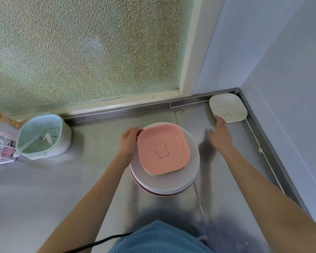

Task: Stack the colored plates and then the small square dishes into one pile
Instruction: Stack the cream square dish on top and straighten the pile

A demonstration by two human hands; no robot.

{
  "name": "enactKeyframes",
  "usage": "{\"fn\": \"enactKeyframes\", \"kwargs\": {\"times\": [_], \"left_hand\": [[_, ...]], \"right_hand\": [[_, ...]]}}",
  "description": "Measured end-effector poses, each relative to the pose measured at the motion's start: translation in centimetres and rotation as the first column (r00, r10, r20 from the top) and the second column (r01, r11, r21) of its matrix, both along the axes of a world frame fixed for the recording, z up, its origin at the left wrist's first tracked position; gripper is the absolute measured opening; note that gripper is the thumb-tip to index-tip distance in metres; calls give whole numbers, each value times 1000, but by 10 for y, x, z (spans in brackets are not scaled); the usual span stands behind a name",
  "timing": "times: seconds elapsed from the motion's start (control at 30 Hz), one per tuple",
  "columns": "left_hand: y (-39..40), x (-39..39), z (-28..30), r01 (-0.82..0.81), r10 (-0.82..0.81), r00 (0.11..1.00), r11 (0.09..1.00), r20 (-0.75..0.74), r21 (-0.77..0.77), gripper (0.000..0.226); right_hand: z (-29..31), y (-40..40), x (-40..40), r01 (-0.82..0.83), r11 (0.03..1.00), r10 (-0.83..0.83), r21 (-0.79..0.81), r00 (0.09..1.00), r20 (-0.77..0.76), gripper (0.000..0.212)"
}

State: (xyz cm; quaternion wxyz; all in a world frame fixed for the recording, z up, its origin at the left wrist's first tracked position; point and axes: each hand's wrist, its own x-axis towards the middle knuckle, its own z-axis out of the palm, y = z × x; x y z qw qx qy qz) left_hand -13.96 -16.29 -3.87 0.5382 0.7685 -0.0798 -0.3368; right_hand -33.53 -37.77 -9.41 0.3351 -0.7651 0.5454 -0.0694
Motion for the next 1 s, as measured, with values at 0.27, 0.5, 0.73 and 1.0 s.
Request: {"fn": "enactKeyframes", "kwargs": {"times": [0.27, 0.5, 0.73, 1.0], "left_hand": [[-7, 1, -8, -38, 38, 999, 998, 3, 48, 29], [-1, -1, -5, -16, 16, 1000, 999, -2, 36, 28], [21, -16, -1, -13, 13, 1000, 1000, -7, 2, 34], [48, -26, 9, -55, 52, 998, 994, -30, -94, 33]], "right_hand": [[-20, -20, -2, 46, 997, -55, -56, 985, -166, 51], [-18, 11, -7, 157, 964, -178, -214, 981, -81, 19], [40, 70, 20, 127, 929, -34, -347, 964, 263, 16], [55, 156, 14, -283, 783, 507, -554, 807, 304, 15]]}}
